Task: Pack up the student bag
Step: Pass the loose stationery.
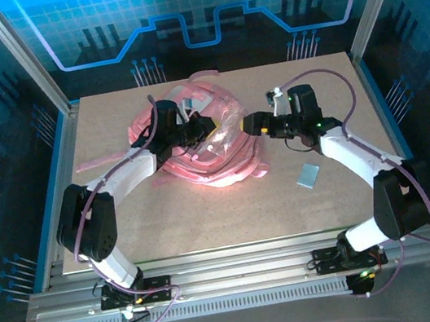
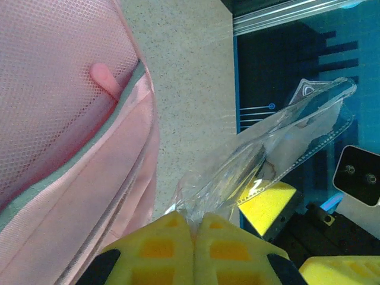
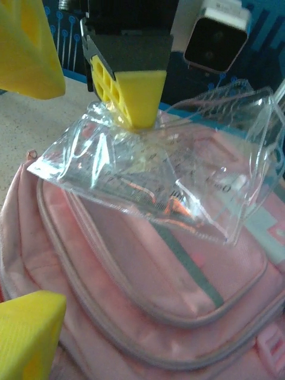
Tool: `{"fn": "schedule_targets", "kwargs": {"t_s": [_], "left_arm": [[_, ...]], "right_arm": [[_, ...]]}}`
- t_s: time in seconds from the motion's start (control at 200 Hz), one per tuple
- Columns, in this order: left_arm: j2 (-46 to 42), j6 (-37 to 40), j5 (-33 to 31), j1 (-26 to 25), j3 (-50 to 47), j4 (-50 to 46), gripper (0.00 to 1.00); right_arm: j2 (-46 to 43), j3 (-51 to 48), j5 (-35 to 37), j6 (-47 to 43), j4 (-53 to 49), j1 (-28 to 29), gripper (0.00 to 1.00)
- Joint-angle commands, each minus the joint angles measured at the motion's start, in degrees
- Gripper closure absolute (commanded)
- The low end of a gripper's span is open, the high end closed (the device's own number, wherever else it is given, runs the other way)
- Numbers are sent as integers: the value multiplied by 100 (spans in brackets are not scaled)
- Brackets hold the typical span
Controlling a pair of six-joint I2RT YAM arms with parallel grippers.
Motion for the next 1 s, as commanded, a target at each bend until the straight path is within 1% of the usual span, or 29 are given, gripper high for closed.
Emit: {"fn": "schedule_targets", "kwargs": {"t_s": [0.0, 0.13, 0.22, 0.24, 0.29, 0.37, 0.42, 0.47, 0.525, 0.555, 0.585, 0.61, 0.64, 0.695, 0.83, 0.93, 0.995], "left_arm": [[-339, -432, 194, -82, -23, 627, 100], [-383, -535, 338, -136, -92, 679, 100], [-430, -665, 370, -165, -207, 832, 100], [-437, -686, 375, -170, -237, 867, 100], [-449, -713, 383, -186, -261, 899, 100], [-448, -685, 371, -208, -268, 846, 98], [-417, -671, 358, -213, -258, 827, 93], [-373, -588, 330, -216, -227, 743, 87], [-319, -360, 253, -211, -124, 485, 74], [-294, -172, 202, -207, -20, 280, 61], [-265, 112, 101, -208, 123, -73, 51], [-241, 413, -50, -207, 267, -429, 45], [-201, 829, -224, -213, 459, -844, 42], [-127, 1535, -549, -222, 751, -1447, 38], [107, 2875, -1380, -376, 1281, -2518, 38], [340, 3736, -2108, -671, 1552, -2982, 38], [545, 4248, -2606, -922, 1705, -3180, 39]], "right_arm": [[230, 53, -492, 205, 1096, 77, 18], [726, 206, -831, 418, 1576, 186, 25], [996, 317, -965, 577, 1906, 232, 34], [1029, 320, -988, 615, 1975, 246, 38], [1072, 273, -1054, 724, 2247, 262, 53], [1027, 206, -1099, 830, 2469, 249, 74], [975, 198, -1131, 807, 2430, 239, 85], [906, 180, -1176, 782, 2342, 201, 100], [799, 94, -1222, 784, 2294, 138, 100], [723, 29, -1237, 776, 2249, 91, 100], [634, -28, -1241, 755, 2159, 42, 100], [550, -72, -1219, 718, 2020, -4, 100], [443, -122, -1189, 647, 1827, -61, 100], [230, -213, -1117, 451, 1357, -186, 100], [-260, -401, -680, 85, 111, -633, 100], [-512, -571, -523, 117, -353, -1087, 100], [-631, -878, -554, 198, -418, -1413, 100]]}}
